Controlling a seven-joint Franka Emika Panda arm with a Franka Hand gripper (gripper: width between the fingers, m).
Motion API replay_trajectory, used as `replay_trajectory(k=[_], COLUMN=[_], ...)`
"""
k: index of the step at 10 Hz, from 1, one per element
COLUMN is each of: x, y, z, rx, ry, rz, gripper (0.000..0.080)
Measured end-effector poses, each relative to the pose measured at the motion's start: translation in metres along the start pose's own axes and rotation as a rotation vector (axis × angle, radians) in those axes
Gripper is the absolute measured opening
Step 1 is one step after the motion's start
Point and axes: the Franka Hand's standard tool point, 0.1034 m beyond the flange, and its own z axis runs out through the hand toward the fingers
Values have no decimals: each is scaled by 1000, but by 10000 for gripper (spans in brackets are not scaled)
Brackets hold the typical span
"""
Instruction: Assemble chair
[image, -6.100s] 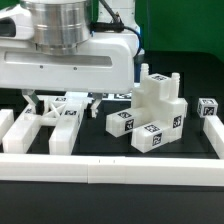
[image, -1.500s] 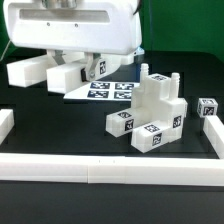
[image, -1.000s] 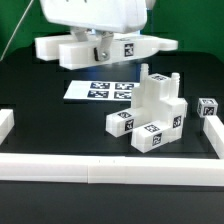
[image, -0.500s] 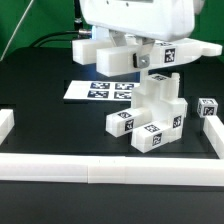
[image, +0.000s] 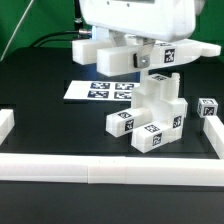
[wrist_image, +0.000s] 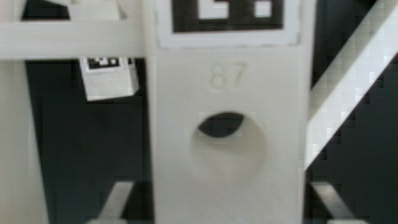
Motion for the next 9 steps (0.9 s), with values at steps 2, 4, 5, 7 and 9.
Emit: replay_trajectory(k=[2,4,5,7,9], x=[-17,-19,-19,-20,-35], y=[1,1,1,1,1], z=[8,11,11,13,18], rx=[-6,-10,-11,-14,-16], ry=[0,-2,-3,-4,2], rz=[-7,-8,-8,-9,-32], gripper=[284,284,284,284,284])
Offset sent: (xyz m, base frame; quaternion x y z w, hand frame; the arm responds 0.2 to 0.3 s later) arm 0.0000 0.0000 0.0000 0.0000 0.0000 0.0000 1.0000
